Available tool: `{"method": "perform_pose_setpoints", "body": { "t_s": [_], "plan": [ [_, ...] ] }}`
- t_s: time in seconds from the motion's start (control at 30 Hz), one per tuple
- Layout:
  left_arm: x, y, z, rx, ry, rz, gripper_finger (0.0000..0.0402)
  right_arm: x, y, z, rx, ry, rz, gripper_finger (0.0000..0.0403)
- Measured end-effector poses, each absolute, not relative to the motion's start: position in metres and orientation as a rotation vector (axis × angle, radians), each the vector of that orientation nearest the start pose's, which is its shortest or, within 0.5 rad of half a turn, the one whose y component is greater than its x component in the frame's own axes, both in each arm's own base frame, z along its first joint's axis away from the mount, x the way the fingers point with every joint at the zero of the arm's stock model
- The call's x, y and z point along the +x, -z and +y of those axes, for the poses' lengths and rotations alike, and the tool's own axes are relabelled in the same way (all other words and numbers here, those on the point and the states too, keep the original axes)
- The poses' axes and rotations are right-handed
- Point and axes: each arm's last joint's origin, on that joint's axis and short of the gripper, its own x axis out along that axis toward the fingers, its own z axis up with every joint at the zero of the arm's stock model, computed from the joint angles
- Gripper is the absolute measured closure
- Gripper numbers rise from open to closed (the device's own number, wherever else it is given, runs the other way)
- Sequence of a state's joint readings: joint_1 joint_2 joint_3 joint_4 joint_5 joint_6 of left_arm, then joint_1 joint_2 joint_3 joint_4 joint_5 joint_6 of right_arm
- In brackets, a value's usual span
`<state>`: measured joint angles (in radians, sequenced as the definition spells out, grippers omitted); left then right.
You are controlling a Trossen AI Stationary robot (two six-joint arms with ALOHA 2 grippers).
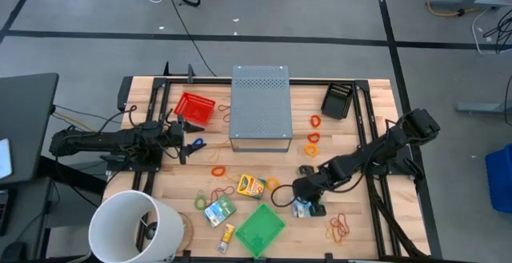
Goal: Pick & Place Office Desk Supplies
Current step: Put the yellow crayon box into the red basket
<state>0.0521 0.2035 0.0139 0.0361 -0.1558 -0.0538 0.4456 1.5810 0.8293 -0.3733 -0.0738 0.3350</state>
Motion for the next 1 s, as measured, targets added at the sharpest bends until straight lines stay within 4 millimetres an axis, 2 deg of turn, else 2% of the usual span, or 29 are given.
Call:
{"method": "perform_pose_setpoints", "body": {
  "t_s": [0.37, 0.73, 1.0],
  "plan": [
    [0.108, -0.155, 0.01, -0.091, -0.215, 0.143, 0.011, 0.278, -0.199, 0.143, -0.077, -0.094, 0.916, 0.0403],
    [0.108, -0.156, 0.01, -0.104, -0.215, 0.127, 0.011, 0.298, -0.221, 0.135, -0.263, 0.234, 0.591, 0.0403],
    [0.109, -0.163, 0.01, -0.107, -0.197, 0.049, 0.011, 0.316, -0.246, 0.129, -0.351, 0.279, 0.361, 0.0403]
  ]
}}
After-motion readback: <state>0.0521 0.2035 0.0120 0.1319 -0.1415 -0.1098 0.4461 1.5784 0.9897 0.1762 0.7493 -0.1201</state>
